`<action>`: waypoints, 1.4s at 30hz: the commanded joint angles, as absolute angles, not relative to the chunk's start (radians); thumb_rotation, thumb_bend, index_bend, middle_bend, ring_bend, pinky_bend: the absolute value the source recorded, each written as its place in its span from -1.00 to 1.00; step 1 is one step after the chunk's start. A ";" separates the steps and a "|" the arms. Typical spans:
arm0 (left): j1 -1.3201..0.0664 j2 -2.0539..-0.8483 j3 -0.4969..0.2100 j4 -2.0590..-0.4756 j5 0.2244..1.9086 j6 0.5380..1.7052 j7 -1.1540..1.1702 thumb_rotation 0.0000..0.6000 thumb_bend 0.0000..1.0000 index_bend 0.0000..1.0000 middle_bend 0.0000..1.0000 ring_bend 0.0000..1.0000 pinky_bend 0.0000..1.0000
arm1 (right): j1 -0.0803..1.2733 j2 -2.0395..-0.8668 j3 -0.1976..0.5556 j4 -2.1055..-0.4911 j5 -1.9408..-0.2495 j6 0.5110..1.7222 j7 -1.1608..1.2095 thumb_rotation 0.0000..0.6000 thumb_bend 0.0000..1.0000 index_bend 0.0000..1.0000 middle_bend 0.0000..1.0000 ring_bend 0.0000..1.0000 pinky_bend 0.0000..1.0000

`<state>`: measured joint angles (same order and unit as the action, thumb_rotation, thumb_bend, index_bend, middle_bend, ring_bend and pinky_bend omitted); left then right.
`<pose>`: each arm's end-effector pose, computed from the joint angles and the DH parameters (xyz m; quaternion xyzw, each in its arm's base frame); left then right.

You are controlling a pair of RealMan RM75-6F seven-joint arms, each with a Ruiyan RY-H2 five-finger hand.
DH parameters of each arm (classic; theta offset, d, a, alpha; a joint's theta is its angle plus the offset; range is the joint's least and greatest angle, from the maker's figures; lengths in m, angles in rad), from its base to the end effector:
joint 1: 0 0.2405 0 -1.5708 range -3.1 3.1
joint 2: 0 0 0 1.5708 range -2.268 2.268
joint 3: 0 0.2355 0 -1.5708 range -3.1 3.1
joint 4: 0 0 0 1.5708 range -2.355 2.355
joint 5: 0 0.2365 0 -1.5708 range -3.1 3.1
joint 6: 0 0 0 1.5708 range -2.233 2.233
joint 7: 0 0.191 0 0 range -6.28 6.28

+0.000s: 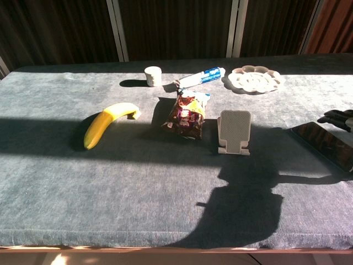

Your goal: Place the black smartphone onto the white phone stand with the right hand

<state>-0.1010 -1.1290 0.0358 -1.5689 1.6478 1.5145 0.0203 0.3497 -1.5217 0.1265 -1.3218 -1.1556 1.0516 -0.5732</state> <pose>-0.2888 0.2114 0.1056 -0.6597 -0.3504 -0.3860 0.5413 -0.3067 -0.3130 -0.0234 0.7104 -0.3598 0.1802 0.5774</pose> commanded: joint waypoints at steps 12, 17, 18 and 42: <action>-0.105 -1.144 0.031 -1.576 1.619 1.485 0.069 1.00 -0.21 -1.00 -1.00 -1.00 -0.86 | 0.457 -1.541 0.199 -1.115 -0.984 0.940 -0.654 1.00 -0.53 -1.00 -1.00 -1.00 -1.00; -0.115 -1.156 0.025 -1.581 1.600 1.457 0.105 1.00 -0.21 -1.00 -1.00 -1.00 -0.86 | 0.538 -1.593 0.232 -0.949 -0.909 0.854 -0.699 1.00 -0.53 -1.00 -1.00 -1.00 -1.00; -0.117 -1.159 0.024 -1.581 1.596 1.452 0.112 1.00 -0.21 -1.00 -1.00 -1.00 -0.86 | 0.553 -1.604 0.238 -0.918 -0.899 0.840 -0.702 1.00 -0.53 -1.00 -1.00 -1.00 -1.00; -0.135 -1.181 0.012 -1.591 1.549 1.412 0.182 1.00 -0.21 -1.00 -1.00 -1.00 -0.85 | 0.615 -1.396 0.188 -0.969 -1.030 0.510 -0.344 1.00 -0.47 -0.79 -0.83 -1.00 -1.00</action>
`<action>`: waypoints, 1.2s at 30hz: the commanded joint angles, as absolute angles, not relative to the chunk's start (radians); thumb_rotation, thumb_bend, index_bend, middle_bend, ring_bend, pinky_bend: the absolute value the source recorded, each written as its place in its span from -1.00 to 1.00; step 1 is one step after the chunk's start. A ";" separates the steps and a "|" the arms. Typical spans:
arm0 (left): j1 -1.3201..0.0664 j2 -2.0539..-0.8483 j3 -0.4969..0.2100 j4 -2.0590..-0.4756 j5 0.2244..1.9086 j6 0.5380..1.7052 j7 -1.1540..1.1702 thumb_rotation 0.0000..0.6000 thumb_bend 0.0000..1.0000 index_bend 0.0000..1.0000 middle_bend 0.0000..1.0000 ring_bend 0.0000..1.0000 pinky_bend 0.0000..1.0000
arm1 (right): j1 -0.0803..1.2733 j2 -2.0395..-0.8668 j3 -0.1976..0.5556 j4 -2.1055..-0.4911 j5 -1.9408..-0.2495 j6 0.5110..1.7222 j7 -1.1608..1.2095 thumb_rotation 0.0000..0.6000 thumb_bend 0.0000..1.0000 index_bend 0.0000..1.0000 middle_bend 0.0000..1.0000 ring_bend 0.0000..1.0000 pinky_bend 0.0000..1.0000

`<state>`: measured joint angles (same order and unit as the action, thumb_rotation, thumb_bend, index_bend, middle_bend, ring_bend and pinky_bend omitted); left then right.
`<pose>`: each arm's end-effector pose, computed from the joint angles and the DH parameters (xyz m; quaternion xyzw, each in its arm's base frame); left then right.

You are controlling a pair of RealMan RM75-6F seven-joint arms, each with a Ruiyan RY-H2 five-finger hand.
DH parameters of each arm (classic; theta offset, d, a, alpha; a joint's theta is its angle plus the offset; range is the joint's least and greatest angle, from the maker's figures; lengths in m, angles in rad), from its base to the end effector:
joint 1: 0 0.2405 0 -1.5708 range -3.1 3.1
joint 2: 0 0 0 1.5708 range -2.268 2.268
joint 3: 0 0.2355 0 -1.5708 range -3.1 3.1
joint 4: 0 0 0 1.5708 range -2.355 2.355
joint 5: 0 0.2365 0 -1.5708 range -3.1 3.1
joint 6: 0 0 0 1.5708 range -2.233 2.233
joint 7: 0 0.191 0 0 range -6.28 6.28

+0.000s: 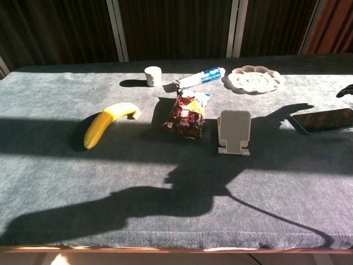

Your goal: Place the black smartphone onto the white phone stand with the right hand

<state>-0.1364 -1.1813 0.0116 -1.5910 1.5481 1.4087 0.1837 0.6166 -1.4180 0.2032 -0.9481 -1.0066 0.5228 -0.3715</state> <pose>-0.2910 0.2270 0.0802 -0.6733 -0.3510 -0.3303 0.5607 -0.3661 -0.4297 0.0471 0.7104 -0.4044 0.0879 0.5692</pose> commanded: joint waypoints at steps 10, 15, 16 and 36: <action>-0.137 -1.183 0.010 -1.590 1.545 1.411 0.184 1.00 -0.21 -1.00 -1.00 -1.00 -0.85 | 0.650 -1.401 0.170 -0.944 -1.053 0.474 -0.243 1.00 -0.47 -0.66 -0.80 -1.00 -1.00; -0.139 -1.187 0.006 -1.589 1.535 1.408 0.189 1.00 -0.21 -1.00 -1.00 -1.00 -0.85 | 0.684 -1.432 0.176 -0.886 -1.058 0.434 -0.187 1.00 -0.43 -0.50 -0.72 -1.00 -1.00; -0.139 -1.187 0.004 -1.589 1.533 1.407 0.190 1.00 -0.21 -1.00 -1.00 -1.00 -0.85 | 0.692 -1.437 0.175 -0.874 -1.060 0.421 -0.177 1.00 -0.42 -0.47 -0.71 -1.00 -1.00; -0.148 -1.190 0.003 -1.590 1.521 1.393 0.198 1.00 -0.21 -1.00 -1.00 -1.00 -0.85 | 0.733 -1.499 0.133 -0.741 -1.104 0.363 -0.079 1.00 -0.31 -0.26 -0.58 -1.00 -1.00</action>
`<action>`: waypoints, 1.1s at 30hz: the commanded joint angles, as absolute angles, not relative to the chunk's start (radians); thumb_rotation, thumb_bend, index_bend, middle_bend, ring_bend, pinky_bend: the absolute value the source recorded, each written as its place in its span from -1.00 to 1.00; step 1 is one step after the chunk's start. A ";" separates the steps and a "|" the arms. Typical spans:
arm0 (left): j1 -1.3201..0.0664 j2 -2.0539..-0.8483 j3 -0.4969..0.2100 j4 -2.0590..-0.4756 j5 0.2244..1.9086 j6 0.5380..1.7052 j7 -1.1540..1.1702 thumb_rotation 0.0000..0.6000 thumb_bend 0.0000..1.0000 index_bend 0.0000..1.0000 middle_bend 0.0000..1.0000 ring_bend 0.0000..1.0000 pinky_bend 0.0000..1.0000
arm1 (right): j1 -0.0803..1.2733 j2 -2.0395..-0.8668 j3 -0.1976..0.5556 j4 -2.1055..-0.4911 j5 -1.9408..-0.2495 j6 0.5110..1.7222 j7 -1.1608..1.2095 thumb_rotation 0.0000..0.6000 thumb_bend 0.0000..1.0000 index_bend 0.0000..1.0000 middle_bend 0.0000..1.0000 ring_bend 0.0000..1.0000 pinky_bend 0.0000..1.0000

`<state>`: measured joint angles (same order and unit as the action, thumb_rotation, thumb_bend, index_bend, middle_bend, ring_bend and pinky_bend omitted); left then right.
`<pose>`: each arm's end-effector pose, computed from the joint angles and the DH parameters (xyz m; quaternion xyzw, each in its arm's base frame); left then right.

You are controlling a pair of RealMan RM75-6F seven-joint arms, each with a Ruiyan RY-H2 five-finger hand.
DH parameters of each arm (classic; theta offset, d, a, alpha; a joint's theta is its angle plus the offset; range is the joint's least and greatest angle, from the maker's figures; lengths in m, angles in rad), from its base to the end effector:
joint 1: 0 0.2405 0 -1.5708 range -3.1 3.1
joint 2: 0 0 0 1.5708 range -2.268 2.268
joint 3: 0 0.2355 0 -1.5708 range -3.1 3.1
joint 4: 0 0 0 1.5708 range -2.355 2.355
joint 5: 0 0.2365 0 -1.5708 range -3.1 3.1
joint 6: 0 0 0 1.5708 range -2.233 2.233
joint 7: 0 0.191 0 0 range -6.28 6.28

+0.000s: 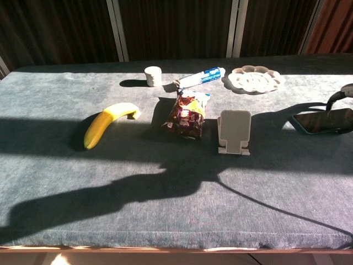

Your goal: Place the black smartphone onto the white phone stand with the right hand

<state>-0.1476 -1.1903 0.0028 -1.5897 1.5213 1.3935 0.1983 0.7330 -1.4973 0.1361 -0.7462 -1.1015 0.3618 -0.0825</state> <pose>-0.2921 0.2325 0.0780 -0.6710 -0.3535 -0.3250 0.5650 -0.3659 -0.4572 0.0336 0.7092 -0.4495 0.0867 0.5361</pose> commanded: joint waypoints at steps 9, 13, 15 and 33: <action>-0.148 -1.191 0.003 -1.590 1.519 1.395 0.200 1.00 -0.21 -1.00 -1.00 -1.00 -0.85 | 0.733 -1.515 0.122 -0.708 -1.116 0.359 -0.057 1.00 -0.31 -0.24 -0.56 -1.00 -1.00; -0.148 -1.190 0.004 -1.591 1.520 1.396 0.199 1.00 -0.21 -1.00 -1.00 -1.00 -0.85 | 0.733 -1.524 0.121 -0.699 -1.125 0.372 -0.048 1.00 -0.30 -0.12 -0.48 -1.00 -1.00; -0.148 -1.190 0.003 -1.590 1.519 1.396 0.198 1.00 -0.21 -1.00 -1.00 -1.00 -0.85 | 0.731 -1.528 0.122 -0.696 -1.127 0.381 -0.045 1.00 -0.29 0.04 -0.36 -0.93 -1.00; -0.145 -1.184 0.010 -1.588 1.538 1.409 0.173 1.00 -0.21 -1.00 -1.00 -1.00 -0.85 | 0.693 -1.551 0.096 -0.724 -1.162 0.540 -0.154 1.00 -0.29 0.81 0.21 -0.33 -0.68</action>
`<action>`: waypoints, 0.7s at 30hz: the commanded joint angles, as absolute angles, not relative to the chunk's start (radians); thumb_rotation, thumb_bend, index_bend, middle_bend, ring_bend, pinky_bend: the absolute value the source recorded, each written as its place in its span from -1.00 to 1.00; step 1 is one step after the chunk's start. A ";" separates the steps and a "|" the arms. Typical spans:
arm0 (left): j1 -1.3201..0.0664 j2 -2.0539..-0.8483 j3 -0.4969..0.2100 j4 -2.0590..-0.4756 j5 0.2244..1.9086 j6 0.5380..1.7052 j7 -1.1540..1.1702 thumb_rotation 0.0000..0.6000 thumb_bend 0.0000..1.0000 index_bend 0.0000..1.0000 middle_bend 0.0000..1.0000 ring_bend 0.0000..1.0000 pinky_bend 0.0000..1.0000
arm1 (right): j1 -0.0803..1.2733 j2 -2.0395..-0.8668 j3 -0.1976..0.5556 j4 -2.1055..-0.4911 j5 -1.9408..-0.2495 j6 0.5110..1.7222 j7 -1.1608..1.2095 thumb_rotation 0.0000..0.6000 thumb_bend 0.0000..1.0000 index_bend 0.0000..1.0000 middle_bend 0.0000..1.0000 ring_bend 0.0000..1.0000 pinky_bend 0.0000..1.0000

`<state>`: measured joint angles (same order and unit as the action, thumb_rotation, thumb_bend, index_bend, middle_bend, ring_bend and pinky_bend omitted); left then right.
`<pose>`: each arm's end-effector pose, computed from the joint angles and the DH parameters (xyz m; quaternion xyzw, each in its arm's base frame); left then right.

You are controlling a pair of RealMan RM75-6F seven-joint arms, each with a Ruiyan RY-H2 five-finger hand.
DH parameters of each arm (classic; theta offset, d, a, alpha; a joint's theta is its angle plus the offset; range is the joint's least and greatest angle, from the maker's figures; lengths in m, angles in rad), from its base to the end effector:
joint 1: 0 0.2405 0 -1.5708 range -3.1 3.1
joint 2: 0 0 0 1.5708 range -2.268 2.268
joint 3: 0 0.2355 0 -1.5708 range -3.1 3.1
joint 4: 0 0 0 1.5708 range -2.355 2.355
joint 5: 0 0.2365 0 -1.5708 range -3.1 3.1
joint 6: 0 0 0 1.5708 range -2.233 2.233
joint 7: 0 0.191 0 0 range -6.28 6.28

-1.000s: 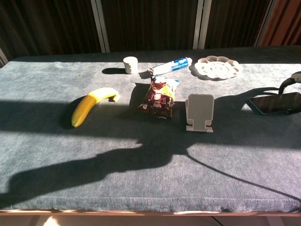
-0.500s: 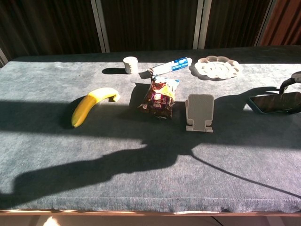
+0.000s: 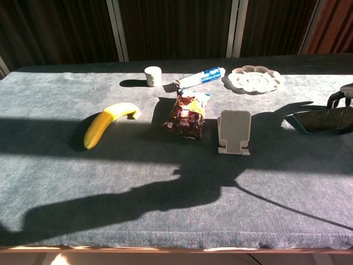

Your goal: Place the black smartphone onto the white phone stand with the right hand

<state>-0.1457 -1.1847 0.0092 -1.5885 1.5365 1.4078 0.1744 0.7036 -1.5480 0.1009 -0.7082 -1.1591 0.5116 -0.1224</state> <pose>-0.2908 0.2305 0.0804 -0.6697 -0.3540 -0.3342 0.5608 -0.3649 -0.4523 0.0295 0.7267 -0.3852 0.0960 0.5606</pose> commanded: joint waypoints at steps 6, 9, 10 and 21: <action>-0.144 -1.181 0.012 -1.586 1.547 1.414 0.162 1.00 -0.21 -1.00 -1.00 -1.00 -0.85 | 0.682 -1.547 0.095 -0.765 -1.154 0.589 -0.223 1.00 -0.28 0.88 0.27 -0.23 -0.25; -0.144 -1.179 0.014 -1.585 1.550 1.415 0.158 1.00 -0.21 -1.00 -1.00 -1.00 -0.85 | 0.678 -1.552 0.092 -0.774 -1.146 0.596 -0.255 1.00 -0.27 0.89 0.27 -0.20 -0.21; -0.143 -1.178 0.014 -1.585 1.551 1.417 0.157 1.00 -0.21 -1.00 -1.00 -1.00 -0.85 | 0.677 -1.558 0.092 -0.770 -1.142 0.598 -0.266 1.00 -0.28 0.89 0.27 -0.20 -0.20; -0.141 -1.179 0.014 -1.583 1.550 1.420 0.158 1.00 -0.21 -1.00 -1.00 -1.00 -0.85 | 0.697 -1.607 0.103 -0.693 -1.117 0.589 -0.332 1.00 -0.27 0.82 0.27 -0.20 -0.20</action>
